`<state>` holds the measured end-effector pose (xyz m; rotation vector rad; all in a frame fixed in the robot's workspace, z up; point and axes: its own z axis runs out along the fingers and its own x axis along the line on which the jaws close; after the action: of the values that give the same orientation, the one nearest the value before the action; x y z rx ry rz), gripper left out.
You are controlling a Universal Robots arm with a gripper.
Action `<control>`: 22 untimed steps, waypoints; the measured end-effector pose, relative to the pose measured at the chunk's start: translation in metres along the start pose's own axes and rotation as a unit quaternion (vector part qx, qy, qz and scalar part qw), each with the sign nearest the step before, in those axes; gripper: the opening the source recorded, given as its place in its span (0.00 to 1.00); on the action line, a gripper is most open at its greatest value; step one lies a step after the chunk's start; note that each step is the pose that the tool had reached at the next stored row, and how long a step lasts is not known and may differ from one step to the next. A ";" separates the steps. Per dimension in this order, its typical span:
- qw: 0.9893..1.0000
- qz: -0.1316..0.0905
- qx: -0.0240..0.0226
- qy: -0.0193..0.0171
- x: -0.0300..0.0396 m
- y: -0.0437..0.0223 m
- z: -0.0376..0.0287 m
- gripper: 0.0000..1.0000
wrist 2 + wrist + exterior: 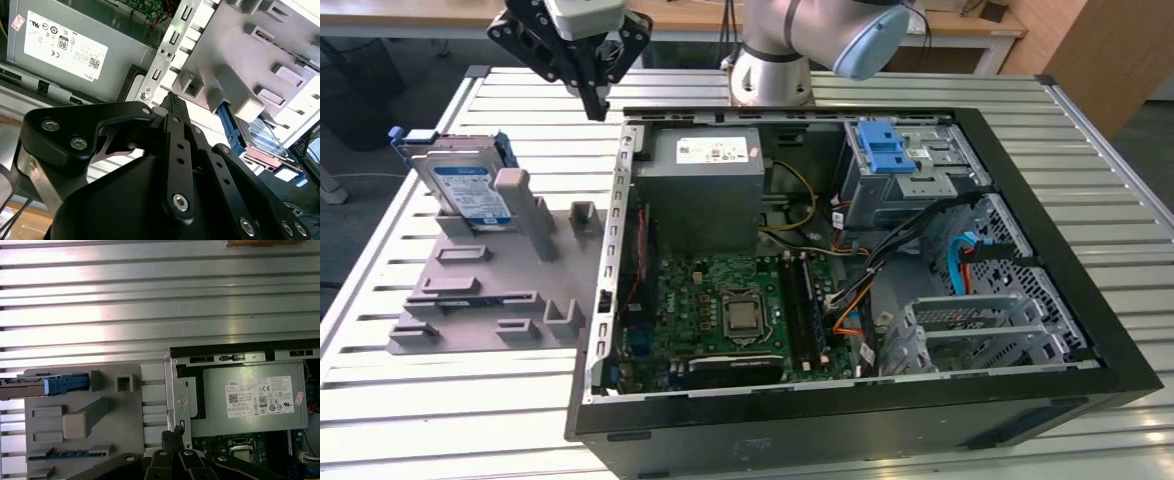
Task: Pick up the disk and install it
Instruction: 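Reach for the disk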
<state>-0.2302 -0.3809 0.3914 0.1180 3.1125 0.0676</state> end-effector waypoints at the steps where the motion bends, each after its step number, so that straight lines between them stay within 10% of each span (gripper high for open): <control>1: 1.000 0.000 0.000 0.000 0.0011 0.0000 0.0000 0.11; 22: 1.000 0.000 0.000 0.000 0.0246 0.0019 0.0003 0.11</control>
<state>-0.2545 -0.3771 0.3906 0.1178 3.1125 0.0676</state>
